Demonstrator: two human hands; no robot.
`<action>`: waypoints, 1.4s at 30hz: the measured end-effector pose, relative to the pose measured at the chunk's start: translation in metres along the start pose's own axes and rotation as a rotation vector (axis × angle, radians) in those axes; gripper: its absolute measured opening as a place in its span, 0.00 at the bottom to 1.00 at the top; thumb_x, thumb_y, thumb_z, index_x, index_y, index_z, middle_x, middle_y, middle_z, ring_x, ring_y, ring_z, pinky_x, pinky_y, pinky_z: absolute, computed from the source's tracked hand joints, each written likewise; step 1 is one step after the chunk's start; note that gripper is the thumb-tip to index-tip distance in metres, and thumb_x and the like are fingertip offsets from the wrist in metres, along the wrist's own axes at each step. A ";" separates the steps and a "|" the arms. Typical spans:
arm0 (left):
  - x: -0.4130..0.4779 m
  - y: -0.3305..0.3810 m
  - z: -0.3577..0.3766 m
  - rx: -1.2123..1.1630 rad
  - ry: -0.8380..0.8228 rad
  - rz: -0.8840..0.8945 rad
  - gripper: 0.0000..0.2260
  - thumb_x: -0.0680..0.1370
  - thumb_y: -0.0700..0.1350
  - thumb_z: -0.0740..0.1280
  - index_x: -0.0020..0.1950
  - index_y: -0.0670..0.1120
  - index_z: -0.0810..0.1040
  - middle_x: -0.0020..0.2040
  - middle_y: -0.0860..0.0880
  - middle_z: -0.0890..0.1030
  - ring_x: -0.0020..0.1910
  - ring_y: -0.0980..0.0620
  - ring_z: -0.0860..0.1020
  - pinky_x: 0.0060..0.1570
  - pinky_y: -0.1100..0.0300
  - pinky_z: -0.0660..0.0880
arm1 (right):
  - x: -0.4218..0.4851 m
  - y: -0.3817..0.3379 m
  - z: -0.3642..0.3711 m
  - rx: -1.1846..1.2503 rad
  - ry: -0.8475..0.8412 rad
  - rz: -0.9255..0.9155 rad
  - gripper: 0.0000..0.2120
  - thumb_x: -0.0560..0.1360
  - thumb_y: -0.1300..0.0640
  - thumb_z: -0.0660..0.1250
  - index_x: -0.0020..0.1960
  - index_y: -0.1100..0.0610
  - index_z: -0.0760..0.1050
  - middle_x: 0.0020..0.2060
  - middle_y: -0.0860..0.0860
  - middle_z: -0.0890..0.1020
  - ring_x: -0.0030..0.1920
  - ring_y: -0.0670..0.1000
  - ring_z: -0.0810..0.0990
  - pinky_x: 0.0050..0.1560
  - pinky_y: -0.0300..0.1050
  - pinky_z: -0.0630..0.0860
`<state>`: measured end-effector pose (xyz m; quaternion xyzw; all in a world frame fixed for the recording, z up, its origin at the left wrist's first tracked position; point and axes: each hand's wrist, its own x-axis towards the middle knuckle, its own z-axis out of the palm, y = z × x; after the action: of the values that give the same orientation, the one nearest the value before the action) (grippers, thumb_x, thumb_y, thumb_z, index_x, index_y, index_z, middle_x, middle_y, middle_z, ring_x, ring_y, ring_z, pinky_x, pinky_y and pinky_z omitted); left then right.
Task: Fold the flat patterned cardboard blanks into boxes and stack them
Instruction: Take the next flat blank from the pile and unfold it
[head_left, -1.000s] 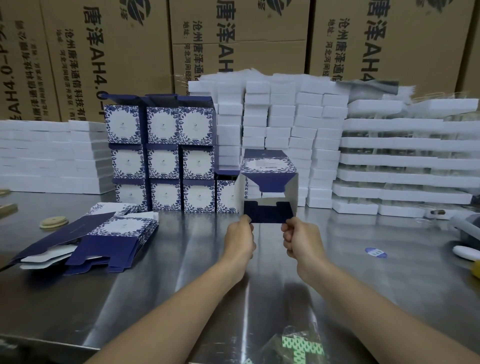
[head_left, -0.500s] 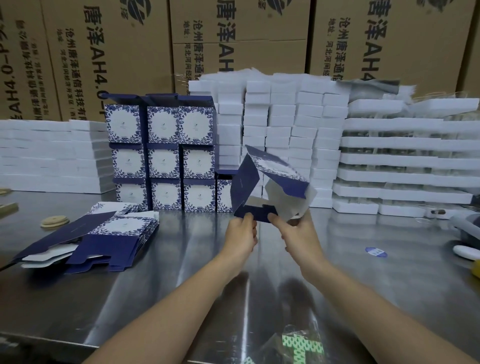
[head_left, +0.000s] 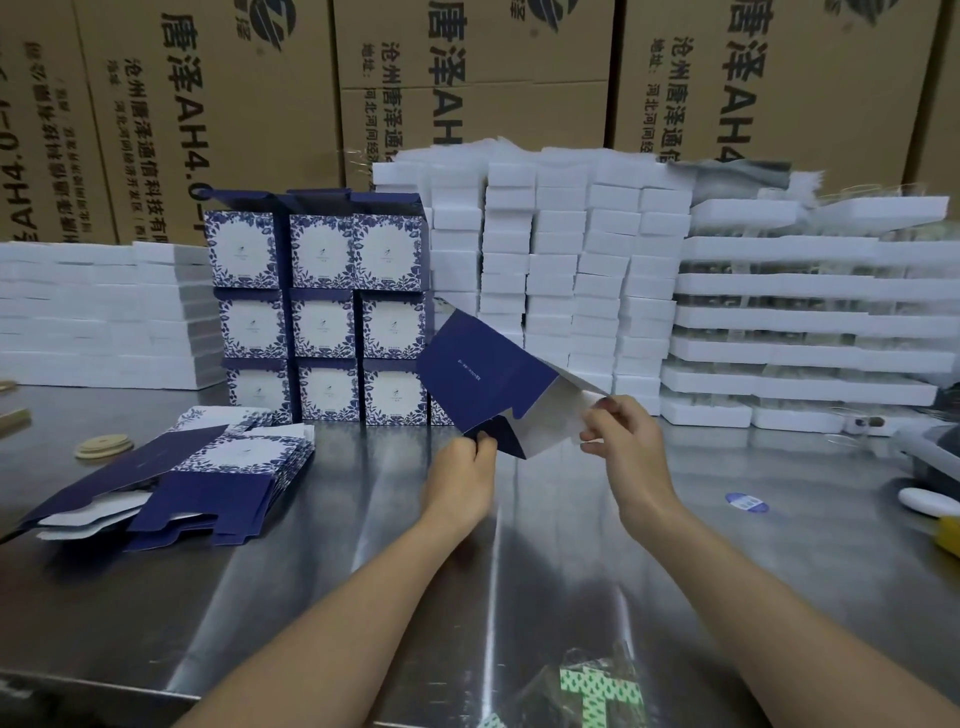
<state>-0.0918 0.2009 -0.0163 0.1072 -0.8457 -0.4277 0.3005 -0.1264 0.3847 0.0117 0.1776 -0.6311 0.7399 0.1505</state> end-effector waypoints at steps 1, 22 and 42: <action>-0.001 0.000 0.000 -0.011 -0.018 0.023 0.22 0.87 0.49 0.57 0.33 0.44 0.63 0.31 0.48 0.70 0.36 0.42 0.68 0.38 0.50 0.62 | 0.003 0.000 -0.002 0.076 0.004 0.025 0.09 0.71 0.55 0.69 0.45 0.59 0.73 0.37 0.50 0.78 0.37 0.49 0.79 0.47 0.47 0.80; -0.015 0.010 0.005 -0.228 -0.200 0.139 0.30 0.74 0.68 0.64 0.40 0.38 0.75 0.30 0.50 0.67 0.32 0.49 0.65 0.37 0.52 0.61 | 0.005 0.010 -0.011 -0.068 -0.085 0.315 0.12 0.83 0.52 0.62 0.46 0.57 0.79 0.26 0.48 0.69 0.24 0.48 0.64 0.26 0.38 0.60; -0.023 0.028 0.010 -0.694 -0.347 -0.237 0.13 0.82 0.49 0.66 0.38 0.50 0.71 0.29 0.54 0.67 0.26 0.55 0.66 0.27 0.63 0.60 | -0.017 0.008 0.020 0.004 -0.239 0.332 0.14 0.81 0.54 0.63 0.37 0.54 0.70 0.28 0.50 0.67 0.28 0.49 0.65 0.32 0.41 0.65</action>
<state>-0.0777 0.2349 -0.0079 0.0224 -0.6712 -0.7311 0.1201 -0.1135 0.3635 -0.0006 0.1581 -0.6635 0.7296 -0.0497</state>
